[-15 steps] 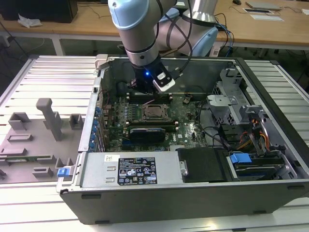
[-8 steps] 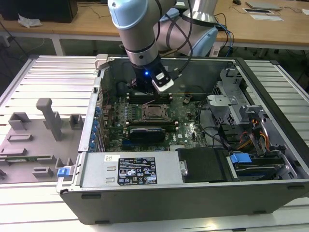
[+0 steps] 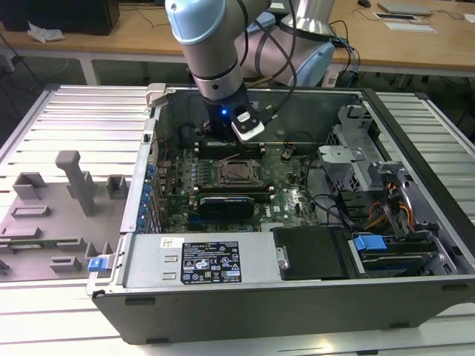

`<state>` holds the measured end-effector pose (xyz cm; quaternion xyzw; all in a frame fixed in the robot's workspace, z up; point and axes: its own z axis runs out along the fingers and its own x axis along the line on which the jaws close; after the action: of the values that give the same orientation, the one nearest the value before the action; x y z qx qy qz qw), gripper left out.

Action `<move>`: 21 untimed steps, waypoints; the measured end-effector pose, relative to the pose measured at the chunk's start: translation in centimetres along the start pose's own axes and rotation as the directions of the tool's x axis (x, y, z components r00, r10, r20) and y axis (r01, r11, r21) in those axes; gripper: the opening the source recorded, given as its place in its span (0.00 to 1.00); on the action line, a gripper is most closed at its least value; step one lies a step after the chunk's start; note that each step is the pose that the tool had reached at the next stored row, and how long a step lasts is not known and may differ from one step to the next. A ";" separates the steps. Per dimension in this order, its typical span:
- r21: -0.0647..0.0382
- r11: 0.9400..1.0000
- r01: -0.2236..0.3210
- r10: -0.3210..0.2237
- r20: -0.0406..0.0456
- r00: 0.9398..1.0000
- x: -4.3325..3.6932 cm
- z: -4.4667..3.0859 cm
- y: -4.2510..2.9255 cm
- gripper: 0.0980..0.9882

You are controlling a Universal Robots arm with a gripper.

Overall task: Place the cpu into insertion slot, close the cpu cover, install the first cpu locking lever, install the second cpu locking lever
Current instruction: 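Install the first cpu locking lever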

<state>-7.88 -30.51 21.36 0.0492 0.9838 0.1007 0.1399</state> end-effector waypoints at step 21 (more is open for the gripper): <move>0.038 0.990 -0.134 0.133 0.033 0.991 0.34 0.98 0.63 0.01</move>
<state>-7.88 -29.68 20.48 0.1191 0.9779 0.0893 0.1466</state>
